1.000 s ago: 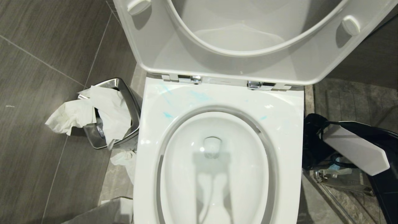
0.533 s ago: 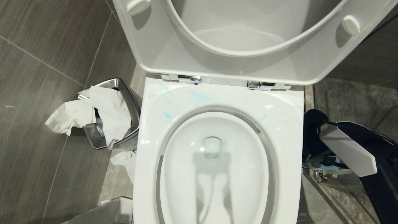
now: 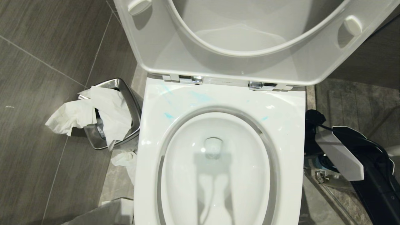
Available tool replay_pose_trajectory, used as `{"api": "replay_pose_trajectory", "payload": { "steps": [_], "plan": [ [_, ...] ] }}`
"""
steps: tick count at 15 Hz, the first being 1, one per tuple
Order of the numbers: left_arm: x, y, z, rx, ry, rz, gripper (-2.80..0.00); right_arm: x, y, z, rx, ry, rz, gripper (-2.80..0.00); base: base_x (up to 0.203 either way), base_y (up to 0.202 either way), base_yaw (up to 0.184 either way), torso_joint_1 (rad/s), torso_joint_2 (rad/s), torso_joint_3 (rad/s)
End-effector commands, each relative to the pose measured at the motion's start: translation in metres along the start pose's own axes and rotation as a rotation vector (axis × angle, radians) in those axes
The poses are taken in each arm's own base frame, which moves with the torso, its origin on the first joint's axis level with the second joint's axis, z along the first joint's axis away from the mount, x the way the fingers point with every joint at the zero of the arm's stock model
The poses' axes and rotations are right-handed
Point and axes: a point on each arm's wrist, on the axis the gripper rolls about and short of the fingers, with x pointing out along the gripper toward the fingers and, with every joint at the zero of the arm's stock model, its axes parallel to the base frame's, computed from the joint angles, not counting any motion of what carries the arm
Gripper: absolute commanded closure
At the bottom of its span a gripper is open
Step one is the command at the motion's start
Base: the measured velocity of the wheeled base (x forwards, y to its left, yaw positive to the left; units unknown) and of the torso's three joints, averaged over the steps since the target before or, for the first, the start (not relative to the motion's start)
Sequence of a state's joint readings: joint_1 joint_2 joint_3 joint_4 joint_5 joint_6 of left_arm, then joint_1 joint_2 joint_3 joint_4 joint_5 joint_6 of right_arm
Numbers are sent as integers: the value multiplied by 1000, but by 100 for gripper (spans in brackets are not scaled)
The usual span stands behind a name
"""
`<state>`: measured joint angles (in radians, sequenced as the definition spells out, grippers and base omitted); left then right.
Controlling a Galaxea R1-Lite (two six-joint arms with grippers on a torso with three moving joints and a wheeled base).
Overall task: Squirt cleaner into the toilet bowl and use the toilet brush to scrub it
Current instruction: Pour in the cleaning agent
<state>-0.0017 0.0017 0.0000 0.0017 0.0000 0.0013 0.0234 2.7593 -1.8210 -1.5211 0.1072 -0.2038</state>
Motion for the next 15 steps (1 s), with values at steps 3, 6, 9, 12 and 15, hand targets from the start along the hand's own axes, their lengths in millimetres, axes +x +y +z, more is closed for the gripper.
{"api": "replay_pose_trajectory", "payload": {
  "steps": [3,6,9,12,15],
  "plan": [
    [0,0,0,-1,1,0,0,3,2,-11,-4,-62,1,-280,0,0,0,0,0,0],
    [0,0,0,-1,1,0,0,2,3,-16,-3,-71,9,-280,0,0,0,0,0,0],
    [0,0,0,0,2,0,0,0,4,-20,1,-63,16,-280,0,0,0,0,0,0],
    [0,0,0,0,1,0,0,0,3,-20,1,-65,14,-280,0,0,0,0,0,0],
    [0,0,0,0,1,0,0,1,3,-19,1,-67,15,-280,0,0,0,0,0,0]
  ]
}}
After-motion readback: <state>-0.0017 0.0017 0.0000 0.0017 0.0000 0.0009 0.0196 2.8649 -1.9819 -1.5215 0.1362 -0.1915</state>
